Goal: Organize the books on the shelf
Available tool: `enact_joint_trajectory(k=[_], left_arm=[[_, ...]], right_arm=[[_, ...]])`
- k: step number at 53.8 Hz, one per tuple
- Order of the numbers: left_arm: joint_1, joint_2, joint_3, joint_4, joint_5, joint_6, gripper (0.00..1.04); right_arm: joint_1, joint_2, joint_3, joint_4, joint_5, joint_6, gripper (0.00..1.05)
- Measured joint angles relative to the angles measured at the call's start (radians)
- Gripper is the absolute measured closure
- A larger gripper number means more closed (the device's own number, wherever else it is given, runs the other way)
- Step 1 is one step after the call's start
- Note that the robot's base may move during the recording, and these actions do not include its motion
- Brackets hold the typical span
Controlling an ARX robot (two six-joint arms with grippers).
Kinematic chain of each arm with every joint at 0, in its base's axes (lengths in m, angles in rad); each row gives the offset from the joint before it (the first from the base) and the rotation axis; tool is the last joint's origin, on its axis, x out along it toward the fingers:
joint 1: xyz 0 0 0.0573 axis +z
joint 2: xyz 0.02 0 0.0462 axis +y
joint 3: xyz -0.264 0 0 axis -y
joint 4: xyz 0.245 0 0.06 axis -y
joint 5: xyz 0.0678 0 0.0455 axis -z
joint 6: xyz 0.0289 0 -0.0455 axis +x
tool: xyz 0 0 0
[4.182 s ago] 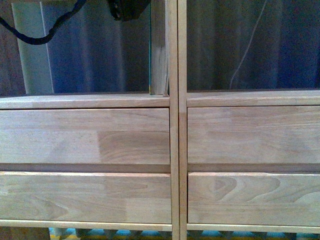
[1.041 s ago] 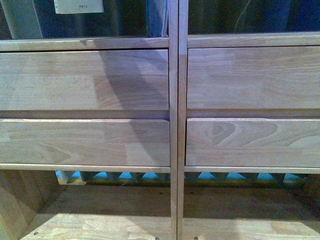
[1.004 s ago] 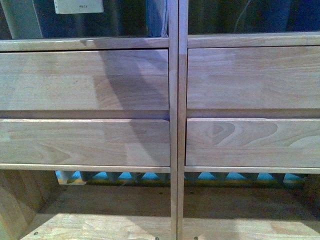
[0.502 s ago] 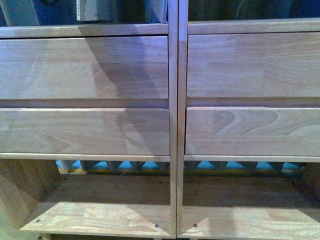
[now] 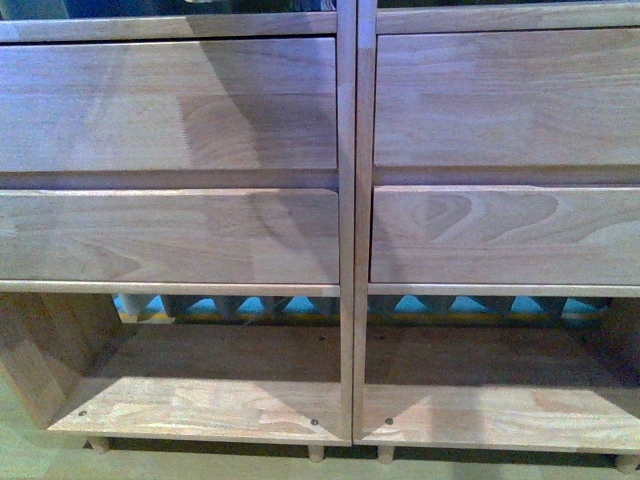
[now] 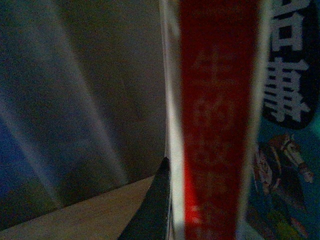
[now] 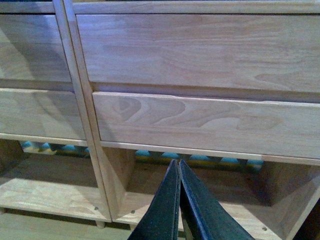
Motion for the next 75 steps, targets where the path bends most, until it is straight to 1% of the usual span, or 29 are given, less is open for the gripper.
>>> enact_joint_trajectory(k=[7, 12, 16, 17, 19, 21, 23, 25, 28, 29, 30, 31, 32, 33, 34, 38, 42, 43, 44, 47, 53, 58, 64, 67, 71, 75], left_arm=[[-0.014, 0.003, 0.002, -0.003, 0.000, 0.006, 0.98], [-0.023, 0.004, 0.002, -0.017, 0.000, 0.011, 0.98], [-0.026, 0.004, 0.002, -0.031, 0.000, 0.019, 0.98], [-0.026, 0.004, 0.002, -0.037, 0.001, 0.021, 0.97], [-0.028, 0.004, 0.002, -0.041, 0.000, 0.023, 0.91], [-0.030, 0.004, 0.003, -0.051, -0.001, 0.033, 0.80], [-0.030, 0.004, 0.004, -0.055, 0.000, 0.033, 0.75], [-0.031, 0.004, 0.005, -0.058, 0.002, 0.039, 0.64], [-0.033, 0.004, 0.006, -0.058, 0.003, 0.044, 0.57], [-0.035, 0.004, 0.006, -0.058, 0.004, 0.045, 0.53], [-0.035, 0.004, 0.006, -0.058, 0.004, 0.045, 0.53], [-0.036, 0.004, 0.006, -0.058, 0.005, 0.046, 0.49], [-0.036, 0.004, 0.006, -0.058, 0.005, 0.046, 0.49], [-0.037, 0.004, 0.006, -0.057, 0.007, 0.047, 0.39], [-0.037, 0.004, 0.005, -0.055, 0.008, 0.046, 0.38], [-0.039, -0.042, -0.098, 0.035, 0.011, 0.043, 0.27], [-0.041, -0.155, -0.317, 0.158, 0.008, 0.037, 0.13], [-0.042, -0.200, -0.395, 0.190, 0.005, 0.034, 0.08], [-0.042, -0.229, -0.443, 0.207, 0.002, 0.031, 0.06], [-0.043, -0.329, -0.595, 0.255, 0.000, 0.014, 0.08], [-0.049, -0.508, -0.869, 0.343, -0.007, -0.017, 0.07], [-0.053, -0.587, -0.996, 0.372, -0.014, -0.034, 0.07], [-0.059, -0.686, -1.149, 0.438, -0.060, -0.050, 0.07], [-0.061, -0.744, -1.233, 0.501, -0.107, -0.048, 0.07], [-0.063, -0.905, -1.429, 0.628, -0.177, -0.051, 0.07], [-0.062, -1.029, -1.554, 0.666, -0.188, -0.069, 0.07]], right_arm=[[0.000, -0.027, 0.000, -0.021, 0.000, 0.000, 1.02], [0.000, -0.130, 0.000, -0.159, 0.000, 0.000, 1.02], [0.000, -0.185, 0.000, -0.192, -0.001, -0.001, 1.02], [0.000, -0.195, 0.000, -0.192, 0.001, -0.001, 1.02], [0.000, -0.196, 0.000, -0.193, 0.001, -0.001, 1.02], [0.000, -0.196, 0.000, -0.196, 0.000, -0.001, 1.02], [0.000, -0.196, 0.000, -0.196, 0.000, -0.001, 1.02], [0.000, -0.196, 0.000, -0.196, 0.001, -0.001, 1.02], [0.000, -0.196, 0.000, -0.196, 0.000, -0.001, 1.02], [0.000, -0.196, 0.000, -0.196, 0.000, -0.001, 1.02], [0.000, -0.196, 0.000, -0.196, 0.000, -0.001, 1.02], [0.000, -0.196, 0.000, -0.196, 0.000, -0.001, 1.02], [0.000, -0.196, 0.000, -0.196, 0.000, -0.001, 1.02], [0.000, -0.196, 0.000, -0.196, 0.000, -0.001, 1.02], [0.000, -0.196, 0.000, -0.196, 0.000, -0.001, 1.02], [0.000, -0.196, 0.000, -0.196, 0.000, -0.001, 1.02], [0.000, -0.196, 0.000, -0.196, 0.000, -0.001, 1.02], [0.000, -0.196, 0.000, -0.196, 0.000, -0.001, 1.02], [0.000, -0.196, 0.000, -0.196, 0.000, -0.001, 1.02], [0.000, -0.196, 0.000, -0.196, 0.000, -0.001, 1.02], [0.000, -0.196, 0.000, -0.196, 0.000, -0.001, 1.02], [0.000, -0.196, 0.000, -0.196, 0.000, -0.001, 1.02], [0.000, -0.196, 0.000, -0.196, 0.000, -0.001, 1.02], [0.000, -0.196, 0.000, -0.196, 0.000, -0.001, 1.02], [0.000, -0.196, 0.000, -0.196, 0.000, -0.001, 1.02], [0.000, -0.196, 0.000, -0.196, 0.000, -0.001, 1.02]])
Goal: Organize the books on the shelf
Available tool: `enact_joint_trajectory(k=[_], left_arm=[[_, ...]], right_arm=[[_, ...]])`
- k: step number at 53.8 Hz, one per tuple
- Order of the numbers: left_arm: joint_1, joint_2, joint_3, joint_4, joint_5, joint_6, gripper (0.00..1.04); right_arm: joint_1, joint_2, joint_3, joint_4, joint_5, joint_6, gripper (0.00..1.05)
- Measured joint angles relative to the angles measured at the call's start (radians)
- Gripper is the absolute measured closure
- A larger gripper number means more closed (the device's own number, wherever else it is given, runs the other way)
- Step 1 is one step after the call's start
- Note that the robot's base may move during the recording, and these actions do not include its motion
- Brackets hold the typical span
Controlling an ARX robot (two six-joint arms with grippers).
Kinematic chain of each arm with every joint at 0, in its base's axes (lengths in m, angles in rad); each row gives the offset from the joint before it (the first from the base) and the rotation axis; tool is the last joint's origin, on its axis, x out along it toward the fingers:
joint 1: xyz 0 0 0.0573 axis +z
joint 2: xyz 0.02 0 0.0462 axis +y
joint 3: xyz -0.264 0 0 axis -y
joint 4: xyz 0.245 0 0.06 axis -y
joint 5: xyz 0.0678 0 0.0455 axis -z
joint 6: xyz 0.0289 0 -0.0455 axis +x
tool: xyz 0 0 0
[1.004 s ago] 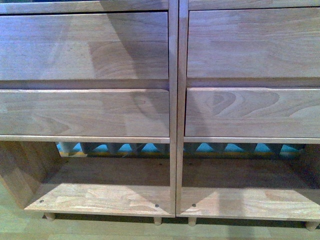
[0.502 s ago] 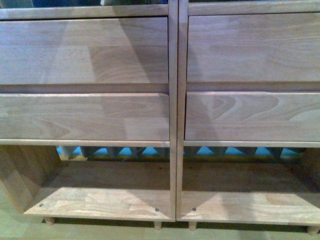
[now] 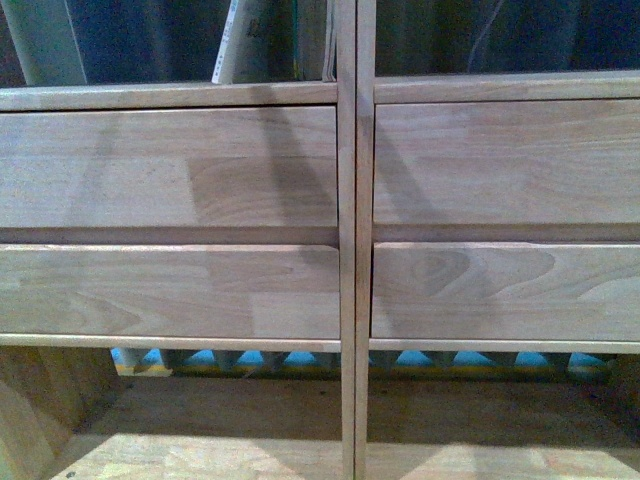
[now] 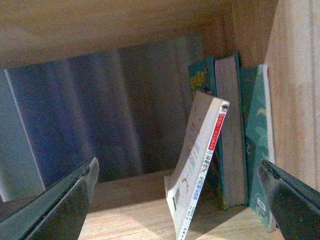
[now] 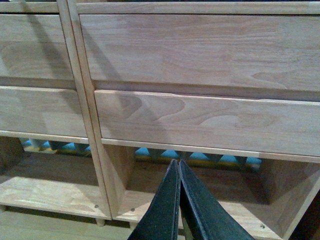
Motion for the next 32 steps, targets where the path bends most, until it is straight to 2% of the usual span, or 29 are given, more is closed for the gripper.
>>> enact_joint_trajectory(k=[8, 13, 32], left_arm=[[0.024, -0.245, -0.236, 0.005, 0.007, -0.058, 0.07], [0.068, -0.389, -0.372, -0.034, 0.029, -0.105, 0.07], [0.328, -0.901, -0.717, -0.283, 0.135, -0.213, 0.07]], right_arm=[[0.000, 0.000, 0.000, 0.000, 0.000, 0.000, 1.02], [0.000, 0.000, 0.000, 0.000, 0.000, 0.000, 1.02], [0.000, 0.000, 0.000, 0.000, 0.000, 0.000, 1.02]])
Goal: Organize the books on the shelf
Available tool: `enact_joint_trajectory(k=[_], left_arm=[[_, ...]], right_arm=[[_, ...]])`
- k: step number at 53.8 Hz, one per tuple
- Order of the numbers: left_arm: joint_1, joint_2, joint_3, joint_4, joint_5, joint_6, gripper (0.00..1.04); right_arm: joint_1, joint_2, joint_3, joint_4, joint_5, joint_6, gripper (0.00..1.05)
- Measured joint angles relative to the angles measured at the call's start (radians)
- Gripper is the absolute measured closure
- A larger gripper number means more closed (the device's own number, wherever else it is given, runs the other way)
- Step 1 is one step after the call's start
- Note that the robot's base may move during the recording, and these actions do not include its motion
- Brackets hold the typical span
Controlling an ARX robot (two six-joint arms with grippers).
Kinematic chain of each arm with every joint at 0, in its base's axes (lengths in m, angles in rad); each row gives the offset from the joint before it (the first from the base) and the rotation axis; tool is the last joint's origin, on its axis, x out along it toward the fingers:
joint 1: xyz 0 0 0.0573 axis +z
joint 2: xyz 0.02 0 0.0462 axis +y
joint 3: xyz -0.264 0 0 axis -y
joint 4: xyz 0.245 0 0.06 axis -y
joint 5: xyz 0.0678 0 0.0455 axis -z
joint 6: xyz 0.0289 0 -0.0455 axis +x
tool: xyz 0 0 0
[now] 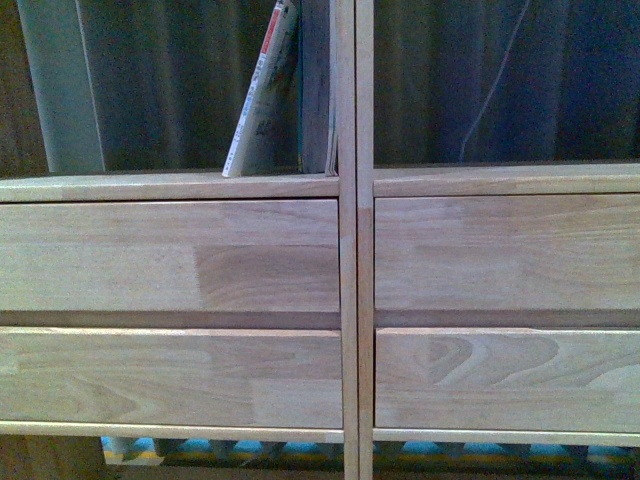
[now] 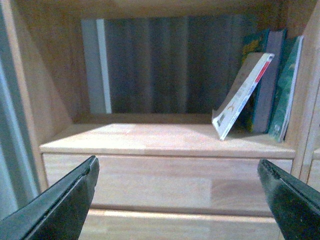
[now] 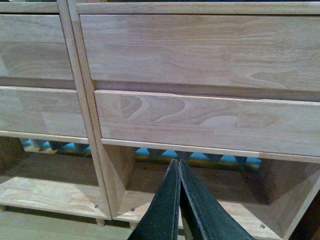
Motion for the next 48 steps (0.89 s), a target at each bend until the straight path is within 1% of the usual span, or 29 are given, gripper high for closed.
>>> enact_joint_trajectory(k=[7, 8, 10, 11, 13, 14, 16, 18, 22, 26, 27, 31, 32, 38, 40, 48], left_arm=[[0.057, -0.163, -0.108, -0.115, 0.023, -0.032, 0.07], [0.060, -0.188, -0.122, -0.139, 0.036, -0.040, 0.07], [0.061, -0.229, -0.146, -0.170, 0.033, -0.041, 0.07], [0.053, -0.259, -0.155, -0.203, 0.011, -0.035, 0.09], [0.007, -0.320, -0.156, -0.326, -0.073, -0.029, 0.16], [-0.016, -0.349, -0.162, -0.378, -0.098, -0.028, 0.19], [-0.044, -0.392, -0.176, -0.444, -0.128, -0.025, 0.24], [-0.061, -0.434, -0.203, -0.481, -0.132, -0.021, 0.31], [-0.067, -0.461, -0.251, -0.481, -0.149, -0.018, 0.44], [-0.068, -0.485, -0.305, -0.468, -0.148, -0.017, 0.58], [-0.068, -0.488, -0.311, -0.466, -0.148, -0.017, 0.60], [-0.070, -0.515, -0.349, -0.450, -0.148, -0.017, 0.74], [-0.070, -0.518, -0.352, -0.448, -0.148, -0.017, 0.76], [-0.070, -0.549, -0.402, -0.431, -0.148, -0.016, 0.97], [-0.070, -0.555, -0.412, -0.428, -0.148, -0.017, 1.02], [-0.070, -0.583, -0.455, -0.415, -0.148, -0.014, 1.02]], right_arm=[[0.000, 0.000, 0.000, 0.000, 0.000, 0.000, 1.02], [0.000, 0.000, 0.000, 0.000, 0.000, 0.000, 1.02], [0.000, 0.000, 0.000, 0.000, 0.000, 0.000, 1.02], [0.000, 0.000, 0.000, 0.000, 0.000, 0.000, 1.02], [0.000, 0.000, 0.000, 0.000, 0.000, 0.000, 1.02], [0.000, 0.000, 0.000, 0.000, 0.000, 0.000, 1.02], [0.000, 0.000, 0.000, 0.000, 0.000, 0.000, 1.02], [0.000, 0.000, 0.000, 0.000, 0.000, 0.000, 1.02], [0.000, 0.000, 0.000, 0.000, 0.000, 0.000, 1.02], [0.000, 0.000, 0.000, 0.000, 0.000, 0.000, 1.02], [0.000, 0.000, 0.000, 0.000, 0.000, 0.000, 1.02], [0.000, 0.000, 0.000, 0.000, 0.000, 0.000, 1.02], [0.000, 0.000, 0.000, 0.000, 0.000, 0.000, 1.02], [0.000, 0.000, 0.000, 0.000, 0.000, 0.000, 1.02], [0.000, 0.000, 0.000, 0.000, 0.000, 0.000, 1.02], [0.000, 0.000, 0.000, 0.000, 0.000, 0.000, 1.02]])
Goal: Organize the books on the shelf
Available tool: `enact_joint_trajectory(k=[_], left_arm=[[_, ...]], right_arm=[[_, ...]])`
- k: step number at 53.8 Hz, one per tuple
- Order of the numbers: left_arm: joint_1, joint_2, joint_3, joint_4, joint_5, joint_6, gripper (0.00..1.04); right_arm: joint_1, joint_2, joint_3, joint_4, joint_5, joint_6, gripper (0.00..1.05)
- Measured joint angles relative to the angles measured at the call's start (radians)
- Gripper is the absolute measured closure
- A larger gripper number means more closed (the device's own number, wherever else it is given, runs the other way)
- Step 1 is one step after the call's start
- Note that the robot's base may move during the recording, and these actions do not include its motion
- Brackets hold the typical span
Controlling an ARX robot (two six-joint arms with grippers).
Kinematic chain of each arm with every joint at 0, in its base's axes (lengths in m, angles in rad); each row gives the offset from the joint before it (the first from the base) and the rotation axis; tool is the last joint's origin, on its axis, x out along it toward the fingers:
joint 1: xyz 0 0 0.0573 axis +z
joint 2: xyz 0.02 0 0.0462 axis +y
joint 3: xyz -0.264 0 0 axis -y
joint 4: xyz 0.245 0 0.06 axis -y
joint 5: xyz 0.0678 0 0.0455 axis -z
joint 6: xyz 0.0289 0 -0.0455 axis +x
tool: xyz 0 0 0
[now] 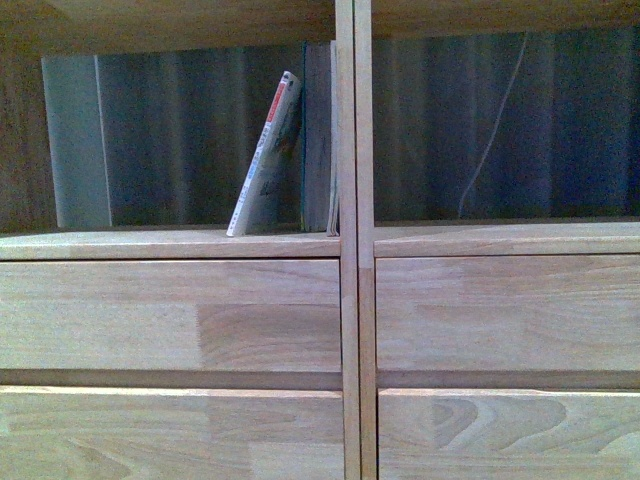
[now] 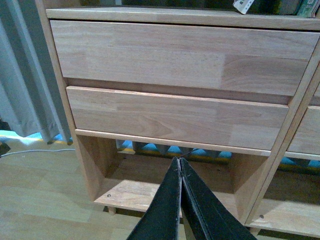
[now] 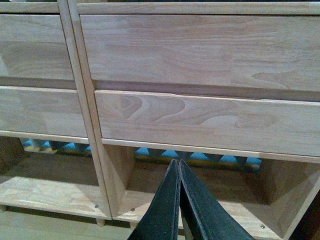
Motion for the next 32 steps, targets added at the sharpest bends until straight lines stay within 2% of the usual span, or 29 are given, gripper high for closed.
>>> enact_joint_trajectory(k=[32], left_arm=[[0.000, -0.092, -0.111, 0.029, 0.000, 0.000, 1.02]], right_arm=[[0.000, 0.000, 0.000, 0.000, 0.000, 0.000, 1.02]])
